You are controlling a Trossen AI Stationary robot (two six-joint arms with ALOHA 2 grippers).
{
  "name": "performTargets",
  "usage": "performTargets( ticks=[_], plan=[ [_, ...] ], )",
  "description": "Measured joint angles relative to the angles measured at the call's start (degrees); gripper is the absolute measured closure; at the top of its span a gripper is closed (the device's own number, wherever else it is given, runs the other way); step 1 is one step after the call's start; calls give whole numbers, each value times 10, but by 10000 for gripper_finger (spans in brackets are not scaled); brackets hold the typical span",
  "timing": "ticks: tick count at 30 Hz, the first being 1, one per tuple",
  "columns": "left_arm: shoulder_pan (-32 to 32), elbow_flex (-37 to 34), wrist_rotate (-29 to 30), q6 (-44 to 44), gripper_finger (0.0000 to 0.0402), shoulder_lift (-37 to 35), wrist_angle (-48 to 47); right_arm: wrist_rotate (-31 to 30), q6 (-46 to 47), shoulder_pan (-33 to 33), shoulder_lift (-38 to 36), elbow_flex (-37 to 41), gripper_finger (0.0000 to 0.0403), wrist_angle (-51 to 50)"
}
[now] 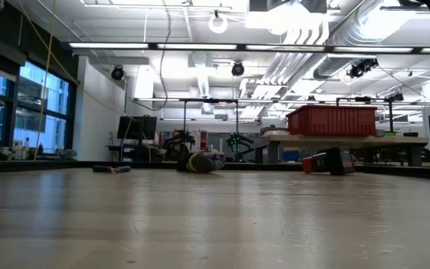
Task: Coil cords
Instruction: Coil the blue wire onto the black spool
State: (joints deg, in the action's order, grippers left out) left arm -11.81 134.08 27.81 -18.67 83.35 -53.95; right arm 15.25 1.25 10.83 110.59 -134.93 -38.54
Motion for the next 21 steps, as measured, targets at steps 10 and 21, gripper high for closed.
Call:
performTargets(
  ticks=[10,21],
  plan=[
    [0,0,-3,6,400,0,13,1,17,-2,0,0,284,37],
    [0,0,-17,21,400,0,16,-17,14,-2,0,0,284,59]
  ],
)
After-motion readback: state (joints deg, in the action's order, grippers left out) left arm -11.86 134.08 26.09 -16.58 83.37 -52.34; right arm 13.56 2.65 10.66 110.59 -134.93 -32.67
